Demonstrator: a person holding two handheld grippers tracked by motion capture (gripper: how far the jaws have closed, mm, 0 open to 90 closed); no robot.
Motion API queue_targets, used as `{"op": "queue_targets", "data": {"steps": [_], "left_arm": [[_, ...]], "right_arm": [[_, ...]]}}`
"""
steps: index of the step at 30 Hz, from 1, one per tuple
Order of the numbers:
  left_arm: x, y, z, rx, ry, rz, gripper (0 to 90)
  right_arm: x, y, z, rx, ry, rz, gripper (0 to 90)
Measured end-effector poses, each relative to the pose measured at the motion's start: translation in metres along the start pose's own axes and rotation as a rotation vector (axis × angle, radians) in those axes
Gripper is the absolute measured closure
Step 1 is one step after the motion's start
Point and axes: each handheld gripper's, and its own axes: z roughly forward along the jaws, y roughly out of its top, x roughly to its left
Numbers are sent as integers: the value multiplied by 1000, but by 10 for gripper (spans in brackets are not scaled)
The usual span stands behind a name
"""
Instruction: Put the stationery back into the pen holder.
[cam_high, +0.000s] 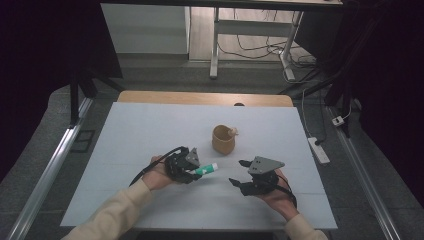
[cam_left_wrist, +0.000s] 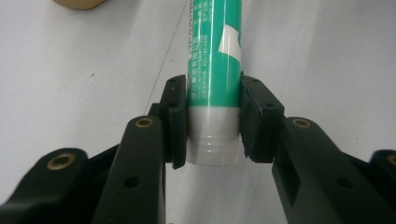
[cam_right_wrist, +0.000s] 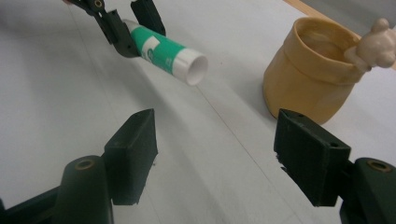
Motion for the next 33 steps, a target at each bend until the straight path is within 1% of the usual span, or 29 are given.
{"op": "queue_targets", "data": {"steps": [8,14,22,24,25,27,33], "left_arm": [[-2,5,2,0,-12,10,649],[-3,8,6,11,-30,16,649],[-4,13,12,24,-53,22,648],[-4,14,14,30,-61,25,648],[-4,15,15,34,-66,27,648],[-4,16,16,38,-77,26,648],[-3,17,18,39,-97,21,648]], "right_arm": [[3,9,8,17,22,-37,316],[7,18,17,55,49,-77,327],[9,26,29,80,83,-113,354],[10,29,32,95,87,-130,362],[11,30,33,93,93,-133,368],[12,33,35,102,108,-155,387],[17,39,45,155,142,-211,424]]}}
